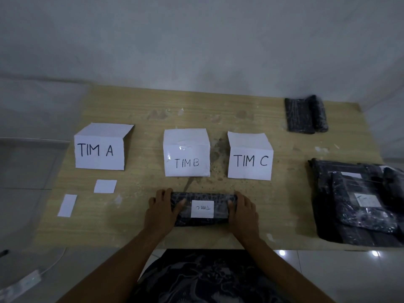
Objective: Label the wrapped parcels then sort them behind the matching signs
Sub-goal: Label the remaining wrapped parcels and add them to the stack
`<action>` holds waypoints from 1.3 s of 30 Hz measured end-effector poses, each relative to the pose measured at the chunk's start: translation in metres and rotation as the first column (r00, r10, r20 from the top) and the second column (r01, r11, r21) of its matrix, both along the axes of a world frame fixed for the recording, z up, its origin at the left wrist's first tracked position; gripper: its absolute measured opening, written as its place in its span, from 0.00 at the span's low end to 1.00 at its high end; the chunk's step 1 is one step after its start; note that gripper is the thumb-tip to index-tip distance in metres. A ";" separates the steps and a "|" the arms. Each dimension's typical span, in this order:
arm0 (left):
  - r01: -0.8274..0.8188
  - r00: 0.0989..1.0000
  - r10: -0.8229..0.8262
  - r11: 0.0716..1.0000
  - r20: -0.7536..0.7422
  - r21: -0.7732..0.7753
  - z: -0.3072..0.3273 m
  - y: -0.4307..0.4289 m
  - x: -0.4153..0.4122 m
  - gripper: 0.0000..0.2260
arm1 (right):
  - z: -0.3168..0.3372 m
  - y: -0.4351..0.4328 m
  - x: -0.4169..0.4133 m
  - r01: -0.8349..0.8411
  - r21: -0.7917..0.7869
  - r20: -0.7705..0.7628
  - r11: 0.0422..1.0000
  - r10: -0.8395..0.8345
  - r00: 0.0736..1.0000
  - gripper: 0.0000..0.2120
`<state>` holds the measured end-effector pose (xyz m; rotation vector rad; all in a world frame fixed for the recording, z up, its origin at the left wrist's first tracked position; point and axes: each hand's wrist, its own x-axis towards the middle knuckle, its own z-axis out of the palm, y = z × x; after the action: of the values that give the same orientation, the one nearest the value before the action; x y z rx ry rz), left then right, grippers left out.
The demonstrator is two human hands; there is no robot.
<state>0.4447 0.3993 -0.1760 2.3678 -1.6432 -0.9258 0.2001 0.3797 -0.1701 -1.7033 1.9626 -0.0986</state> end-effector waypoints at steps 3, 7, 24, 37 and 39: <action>-0.204 0.972 0.201 0.979 -0.122 -0.015 0.003 0.002 -0.004 0.32 | 0.001 0.006 -0.005 -0.005 -0.020 0.006 1.000 0.005 1.000 0.18; -0.282 0.873 0.286 0.957 -0.396 0.069 0.014 -0.009 -0.010 0.37 | 0.006 0.018 -0.020 -0.024 -0.002 0.035 1.000 0.024 0.999 0.14; -0.184 0.601 -0.041 0.965 -0.798 -0.188 0.111 -0.097 -0.079 0.30 | 0.096 -0.029 -0.037 0.058 0.153 0.742 0.987 -0.153 0.652 0.15; 0.274 0.564 -0.173 0.962 -0.808 -0.015 0.128 -0.146 -0.167 0.27 | 0.133 -0.072 -0.150 0.533 0.208 0.868 0.820 -0.406 0.286 0.20; 0.299 0.573 -0.220 0.953 -0.789 -0.048 0.138 -0.165 -0.194 0.20 | 0.139 -0.083 -0.184 0.580 0.154 0.861 0.800 -0.397 0.318 0.27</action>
<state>0.2504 0.2342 -0.0381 1.3391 -1.5463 -1.7968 0.0157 0.2963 -0.0307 -0.7106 1.5443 -1.1852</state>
